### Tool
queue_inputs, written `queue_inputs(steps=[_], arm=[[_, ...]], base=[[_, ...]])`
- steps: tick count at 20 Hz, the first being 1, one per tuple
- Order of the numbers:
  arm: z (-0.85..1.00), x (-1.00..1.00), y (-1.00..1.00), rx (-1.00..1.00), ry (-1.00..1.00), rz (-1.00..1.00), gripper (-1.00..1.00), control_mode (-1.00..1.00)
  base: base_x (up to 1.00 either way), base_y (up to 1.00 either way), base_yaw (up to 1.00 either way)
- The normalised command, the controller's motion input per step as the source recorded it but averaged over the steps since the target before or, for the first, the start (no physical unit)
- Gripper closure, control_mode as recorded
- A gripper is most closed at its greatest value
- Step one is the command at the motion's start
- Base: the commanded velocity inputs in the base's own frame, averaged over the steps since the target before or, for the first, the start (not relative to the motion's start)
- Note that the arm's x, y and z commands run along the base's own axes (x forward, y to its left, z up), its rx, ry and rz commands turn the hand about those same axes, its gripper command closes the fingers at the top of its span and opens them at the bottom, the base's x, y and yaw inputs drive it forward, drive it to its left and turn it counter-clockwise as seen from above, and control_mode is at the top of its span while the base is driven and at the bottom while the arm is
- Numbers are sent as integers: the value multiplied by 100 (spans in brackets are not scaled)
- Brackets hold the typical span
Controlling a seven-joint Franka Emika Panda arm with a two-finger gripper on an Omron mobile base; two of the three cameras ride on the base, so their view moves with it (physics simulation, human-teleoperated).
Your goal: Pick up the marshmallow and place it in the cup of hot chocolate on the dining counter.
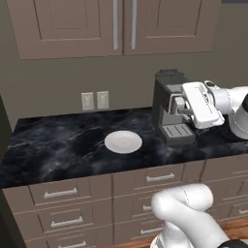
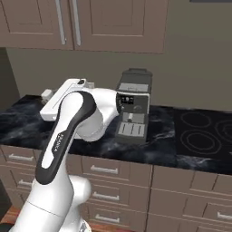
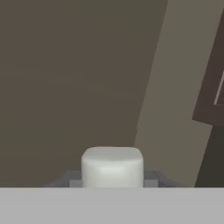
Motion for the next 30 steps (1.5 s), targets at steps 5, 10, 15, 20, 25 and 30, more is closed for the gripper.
queue_inputs(steps=[5, 10, 15, 20, 25, 30], arm=[[0, 0, 0, 0, 0, 0, 100, 100], [0, 0, 0, 0, 0, 0, 100, 100], [0, 0, 0, 0, 0, 0, 100, 100], [0, 0, 0, 0, 0, 0, 100, 100], [0, 0, 0, 0, 0, 0, 100, 100], [0, 0, 0, 0, 0, 0, 100, 100]], base=[[-100, -84, -19], [-44, -99, -54], [0, -16, -97], [0, 0, -100], [0, 0, -100], [0, 2, -100]])
